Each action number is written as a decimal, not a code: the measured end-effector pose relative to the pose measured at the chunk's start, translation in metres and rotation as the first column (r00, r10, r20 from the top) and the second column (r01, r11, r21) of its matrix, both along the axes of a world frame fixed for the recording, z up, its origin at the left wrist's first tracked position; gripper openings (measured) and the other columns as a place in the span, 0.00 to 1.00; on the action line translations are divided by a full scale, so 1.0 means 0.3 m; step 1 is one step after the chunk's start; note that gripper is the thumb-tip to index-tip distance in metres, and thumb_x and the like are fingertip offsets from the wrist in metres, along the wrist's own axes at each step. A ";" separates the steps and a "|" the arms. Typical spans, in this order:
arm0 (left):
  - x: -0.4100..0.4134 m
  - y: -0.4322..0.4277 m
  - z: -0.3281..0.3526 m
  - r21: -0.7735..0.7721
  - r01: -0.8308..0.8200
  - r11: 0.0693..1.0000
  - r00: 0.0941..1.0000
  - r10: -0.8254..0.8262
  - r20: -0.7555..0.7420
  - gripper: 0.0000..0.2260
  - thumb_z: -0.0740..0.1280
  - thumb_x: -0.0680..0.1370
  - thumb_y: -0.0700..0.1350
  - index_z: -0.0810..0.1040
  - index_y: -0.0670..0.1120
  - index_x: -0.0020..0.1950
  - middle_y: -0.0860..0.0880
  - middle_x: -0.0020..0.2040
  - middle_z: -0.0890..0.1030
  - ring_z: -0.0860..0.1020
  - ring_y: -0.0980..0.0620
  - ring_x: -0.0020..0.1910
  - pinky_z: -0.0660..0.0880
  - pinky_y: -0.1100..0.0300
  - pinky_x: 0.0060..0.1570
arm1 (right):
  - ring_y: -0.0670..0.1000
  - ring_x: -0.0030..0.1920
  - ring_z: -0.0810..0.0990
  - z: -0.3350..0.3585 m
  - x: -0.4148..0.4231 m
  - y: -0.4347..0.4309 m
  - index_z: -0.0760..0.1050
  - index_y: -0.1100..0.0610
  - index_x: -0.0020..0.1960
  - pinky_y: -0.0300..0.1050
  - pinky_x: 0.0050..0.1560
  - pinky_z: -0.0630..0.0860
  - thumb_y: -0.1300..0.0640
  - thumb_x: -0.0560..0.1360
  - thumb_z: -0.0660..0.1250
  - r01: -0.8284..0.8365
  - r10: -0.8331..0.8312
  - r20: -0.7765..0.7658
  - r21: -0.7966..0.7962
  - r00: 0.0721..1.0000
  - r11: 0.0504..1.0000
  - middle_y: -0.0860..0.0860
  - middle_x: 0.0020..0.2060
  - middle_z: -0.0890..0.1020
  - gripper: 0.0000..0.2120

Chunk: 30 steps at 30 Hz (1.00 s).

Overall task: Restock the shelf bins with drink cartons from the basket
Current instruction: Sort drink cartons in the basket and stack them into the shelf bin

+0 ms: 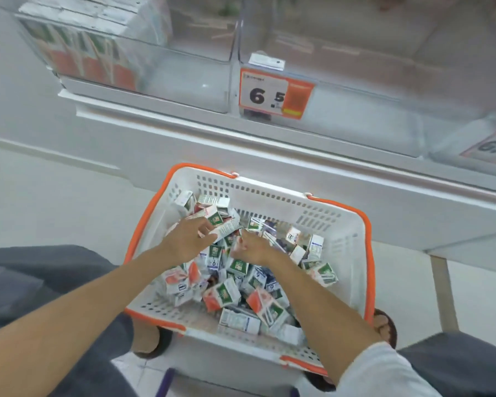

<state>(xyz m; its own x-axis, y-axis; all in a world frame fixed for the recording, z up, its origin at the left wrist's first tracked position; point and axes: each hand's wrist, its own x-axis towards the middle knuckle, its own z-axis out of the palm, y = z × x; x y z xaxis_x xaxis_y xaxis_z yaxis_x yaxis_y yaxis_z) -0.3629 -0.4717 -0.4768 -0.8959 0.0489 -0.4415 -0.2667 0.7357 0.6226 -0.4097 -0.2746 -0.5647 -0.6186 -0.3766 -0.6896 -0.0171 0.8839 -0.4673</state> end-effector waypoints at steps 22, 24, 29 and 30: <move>-0.031 0.110 -0.059 0.385 -0.520 0.762 0.853 0.440 0.282 0.20 0.77 0.70 0.45 0.78 0.45 0.59 0.48 0.54 0.81 0.81 0.49 0.51 0.79 0.54 0.52 | 0.52 0.76 0.59 0.133 -0.003 0.207 0.59 0.52 0.77 0.52 0.75 0.58 0.43 0.80 0.61 0.231 -0.251 -0.045 -0.270 0.967 0.935 0.52 0.77 0.61 0.29; -0.026 0.090 -0.077 0.299 -0.537 0.789 0.842 0.483 0.239 0.25 0.78 0.69 0.49 0.76 0.47 0.63 0.48 0.60 0.74 0.74 0.47 0.62 0.74 0.49 0.62 | 0.55 0.78 0.53 0.046 0.035 0.222 0.54 0.51 0.79 0.57 0.76 0.54 0.44 0.78 0.65 0.094 -0.097 -0.039 -0.081 0.995 0.992 0.54 0.79 0.54 0.35; -0.030 0.054 -0.068 0.300 -0.525 0.797 0.851 0.483 0.207 0.28 0.78 0.69 0.50 0.73 0.48 0.66 0.46 0.72 0.69 0.72 0.45 0.66 0.74 0.47 0.63 | 0.54 0.61 0.69 -0.055 0.135 0.179 0.68 0.52 0.60 0.45 0.55 0.68 0.56 0.73 0.73 0.033 -0.067 -0.301 -0.116 0.951 0.993 0.52 0.60 0.69 0.20; -0.032 0.053 -0.058 0.301 -0.524 0.796 0.851 0.480 0.212 0.28 0.77 0.69 0.50 0.73 0.48 0.66 0.46 0.72 0.69 0.73 0.45 0.64 0.76 0.47 0.60 | 0.53 0.54 0.71 -0.047 0.143 0.169 0.66 0.52 0.54 0.45 0.49 0.68 0.58 0.72 0.73 0.038 -0.078 -0.330 -0.126 0.941 0.991 0.50 0.54 0.71 0.18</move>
<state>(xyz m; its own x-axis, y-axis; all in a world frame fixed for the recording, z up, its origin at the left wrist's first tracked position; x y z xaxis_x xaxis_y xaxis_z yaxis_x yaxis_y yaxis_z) -0.3726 -0.4557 -0.4943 -0.7776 -0.2292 -0.5855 -0.6277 0.2290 0.7440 -0.3669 -0.2238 -0.5789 -0.8286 -0.3985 -0.3931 -0.1405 0.8279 -0.5430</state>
